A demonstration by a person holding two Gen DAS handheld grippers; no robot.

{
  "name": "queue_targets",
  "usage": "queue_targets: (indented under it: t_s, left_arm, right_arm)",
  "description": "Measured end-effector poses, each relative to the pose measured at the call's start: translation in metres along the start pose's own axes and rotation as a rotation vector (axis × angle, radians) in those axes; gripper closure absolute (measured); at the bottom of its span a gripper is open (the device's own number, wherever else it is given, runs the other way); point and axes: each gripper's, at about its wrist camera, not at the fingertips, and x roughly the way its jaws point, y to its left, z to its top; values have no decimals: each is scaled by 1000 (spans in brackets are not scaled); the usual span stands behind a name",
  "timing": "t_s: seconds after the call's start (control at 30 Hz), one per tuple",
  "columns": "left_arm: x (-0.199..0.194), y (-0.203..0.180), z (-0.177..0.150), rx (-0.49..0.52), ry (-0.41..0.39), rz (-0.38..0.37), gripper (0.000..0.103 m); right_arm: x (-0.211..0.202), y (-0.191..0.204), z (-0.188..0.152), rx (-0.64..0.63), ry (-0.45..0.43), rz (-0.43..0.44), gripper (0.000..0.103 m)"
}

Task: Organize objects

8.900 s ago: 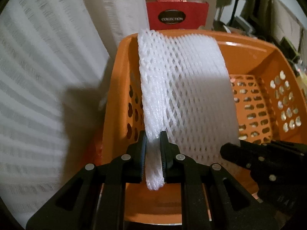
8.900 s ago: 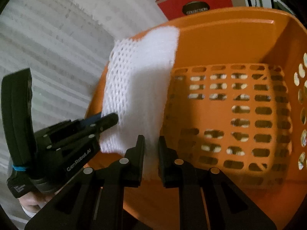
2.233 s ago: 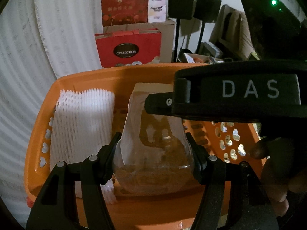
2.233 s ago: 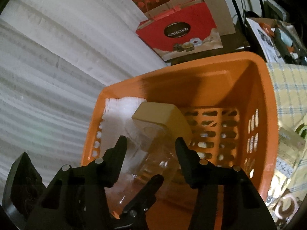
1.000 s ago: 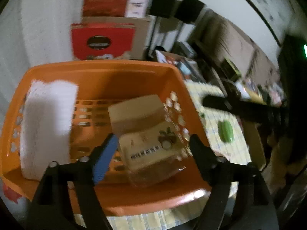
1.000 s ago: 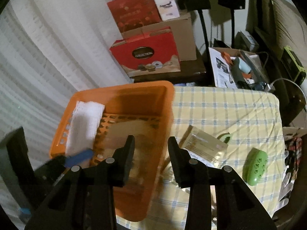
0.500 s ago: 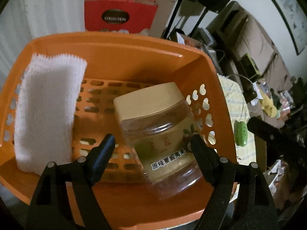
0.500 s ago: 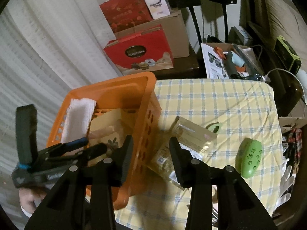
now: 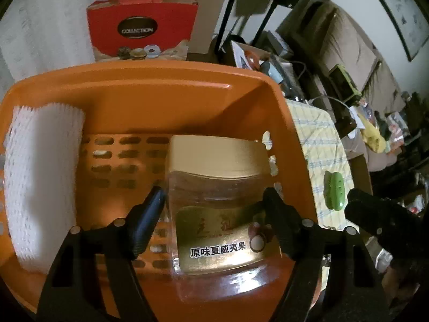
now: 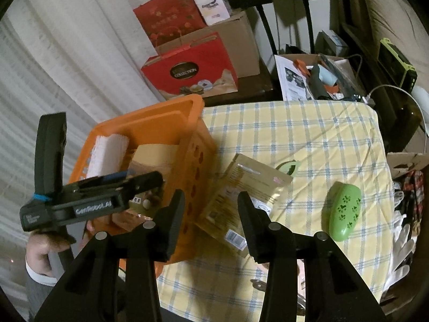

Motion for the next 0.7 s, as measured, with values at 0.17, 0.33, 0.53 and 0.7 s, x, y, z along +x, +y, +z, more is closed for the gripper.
queue_targets:
  t_s: [0.17,0.33,0.53,0.7]
  left_arm:
    - [2,-4,2,8,-17,26,30]
    - [5,-4,9,-2,-27,35,31]
    - [10,-3,18,-19,-53,45,31]
    - [14,5,23,-52,-59,16,30]
  right_arm:
    - [-3,-3,-2,-10,-13,-17,60]
    - [-7,-4,-5,-13,-21,-24,60]
    - [-12,-9,-8,-17,-30,-39,60]
    - [-16,-13,-13,-18,-36,-47,60]
